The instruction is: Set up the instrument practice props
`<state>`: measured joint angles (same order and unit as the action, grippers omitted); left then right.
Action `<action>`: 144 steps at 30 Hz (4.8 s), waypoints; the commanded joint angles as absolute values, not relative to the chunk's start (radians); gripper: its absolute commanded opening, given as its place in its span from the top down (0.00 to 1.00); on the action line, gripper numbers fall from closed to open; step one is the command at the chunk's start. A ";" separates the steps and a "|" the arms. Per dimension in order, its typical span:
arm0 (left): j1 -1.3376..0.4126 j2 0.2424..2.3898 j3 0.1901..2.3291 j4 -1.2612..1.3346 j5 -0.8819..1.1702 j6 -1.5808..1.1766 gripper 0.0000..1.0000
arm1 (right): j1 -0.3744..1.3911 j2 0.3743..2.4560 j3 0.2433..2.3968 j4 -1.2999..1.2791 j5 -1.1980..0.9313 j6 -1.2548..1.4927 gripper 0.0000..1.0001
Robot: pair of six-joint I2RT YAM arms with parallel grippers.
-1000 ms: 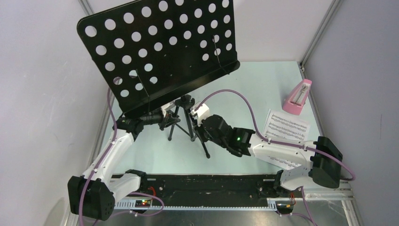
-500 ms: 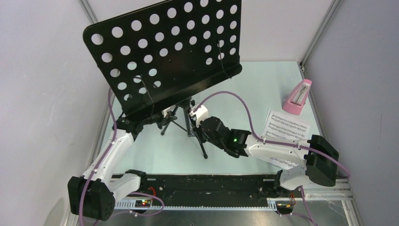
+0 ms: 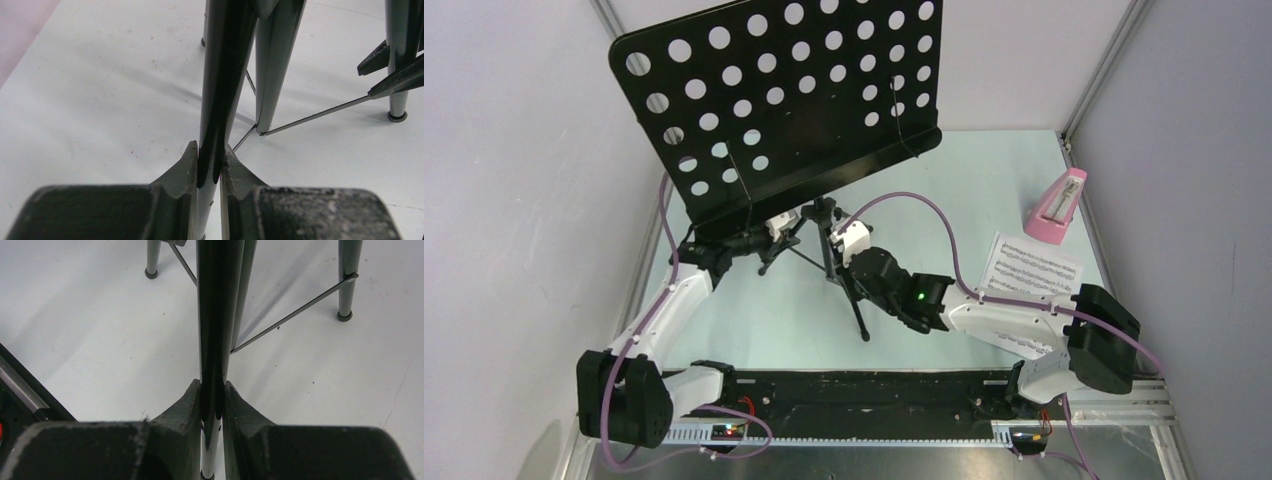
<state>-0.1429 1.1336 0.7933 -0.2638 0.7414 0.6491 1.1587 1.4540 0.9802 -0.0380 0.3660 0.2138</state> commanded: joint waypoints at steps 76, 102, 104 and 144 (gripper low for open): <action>-0.047 1.140 0.651 0.167 0.442 0.740 1.00 | 0.683 1.777 1.473 0.285 -0.437 0.849 0.26; -0.051 1.144 0.638 0.166 0.404 0.763 1.00 | 0.686 1.907 1.669 0.152 -0.562 0.894 0.79; -0.051 1.145 0.637 0.167 0.404 0.764 1.00 | 0.682 1.915 1.681 0.138 -0.587 0.962 0.84; -0.052 1.146 0.615 0.167 0.392 0.761 1.00 | 0.676 1.838 1.506 0.209 -0.483 1.107 0.31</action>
